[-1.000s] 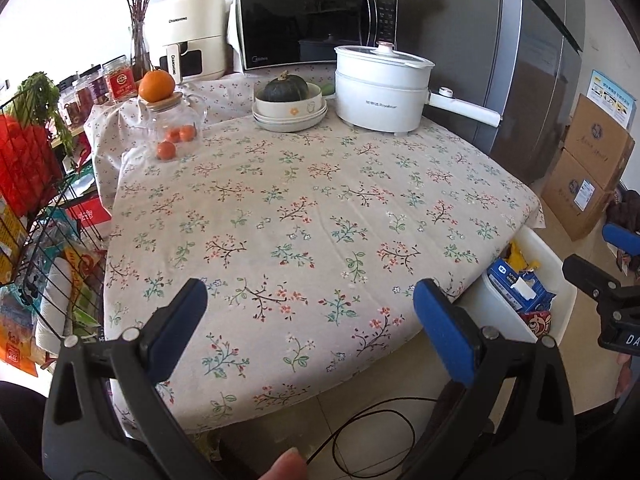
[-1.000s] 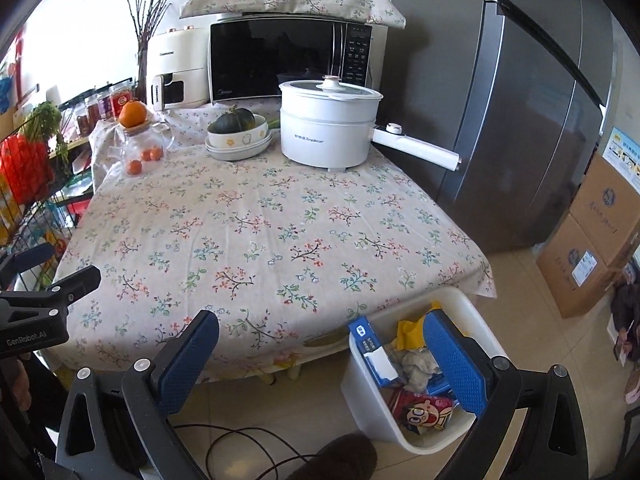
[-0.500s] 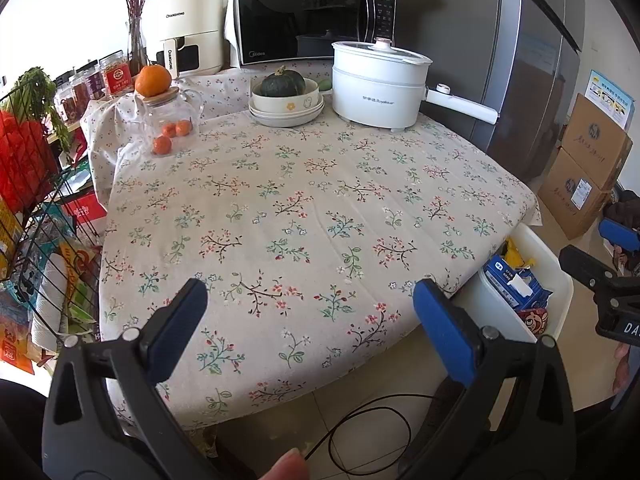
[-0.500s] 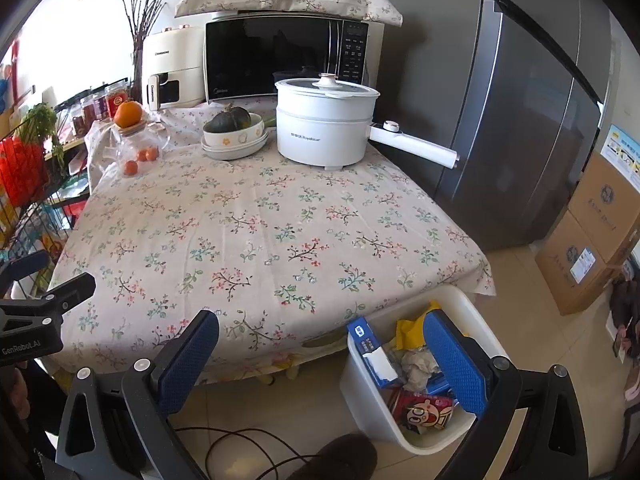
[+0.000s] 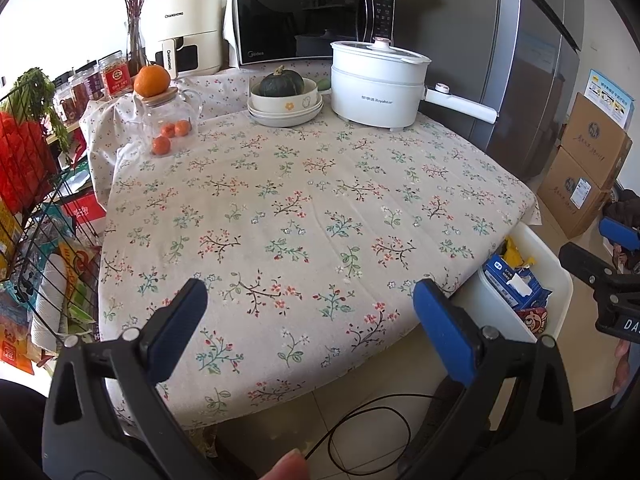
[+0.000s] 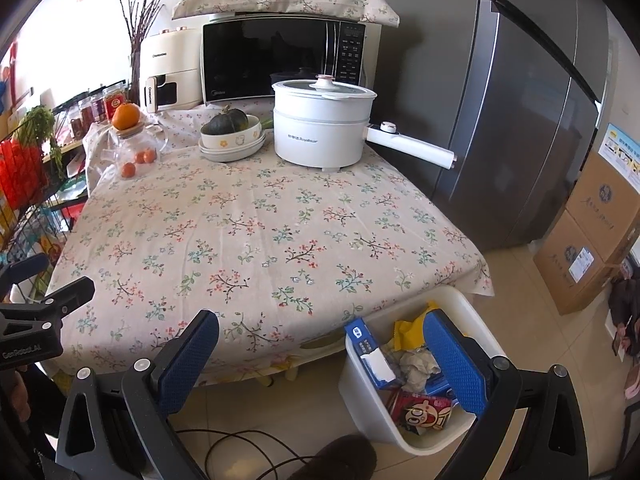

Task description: Collect trash

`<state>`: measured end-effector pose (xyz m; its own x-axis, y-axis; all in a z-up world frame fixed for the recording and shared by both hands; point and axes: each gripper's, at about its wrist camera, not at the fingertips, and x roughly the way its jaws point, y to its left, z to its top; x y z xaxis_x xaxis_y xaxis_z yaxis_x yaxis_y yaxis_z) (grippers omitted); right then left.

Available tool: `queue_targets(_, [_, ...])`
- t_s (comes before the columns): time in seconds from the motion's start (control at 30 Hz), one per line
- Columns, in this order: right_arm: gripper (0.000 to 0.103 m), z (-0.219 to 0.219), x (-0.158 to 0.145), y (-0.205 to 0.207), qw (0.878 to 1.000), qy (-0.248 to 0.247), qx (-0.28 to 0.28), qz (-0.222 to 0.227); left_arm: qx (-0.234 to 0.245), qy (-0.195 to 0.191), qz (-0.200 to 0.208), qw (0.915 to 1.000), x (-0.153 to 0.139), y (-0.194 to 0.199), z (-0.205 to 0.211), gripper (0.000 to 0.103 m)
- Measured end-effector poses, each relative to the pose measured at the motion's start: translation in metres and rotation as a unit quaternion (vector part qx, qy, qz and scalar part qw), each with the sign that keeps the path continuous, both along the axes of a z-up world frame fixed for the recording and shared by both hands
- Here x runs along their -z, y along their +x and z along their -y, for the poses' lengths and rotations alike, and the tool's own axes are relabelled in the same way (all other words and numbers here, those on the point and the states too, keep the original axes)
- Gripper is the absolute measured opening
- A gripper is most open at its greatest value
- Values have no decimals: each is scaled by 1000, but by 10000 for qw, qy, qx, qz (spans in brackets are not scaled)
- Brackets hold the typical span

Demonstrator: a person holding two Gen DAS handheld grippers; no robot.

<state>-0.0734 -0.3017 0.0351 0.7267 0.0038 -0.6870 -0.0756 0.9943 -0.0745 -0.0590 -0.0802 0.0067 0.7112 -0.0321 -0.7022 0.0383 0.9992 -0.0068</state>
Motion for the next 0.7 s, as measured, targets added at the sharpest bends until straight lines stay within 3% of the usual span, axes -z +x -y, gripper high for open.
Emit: queue_targets(0.7, [103,5,-3,-2,9999,42,55,93,8,3,20,10000,0,-1,1,102])
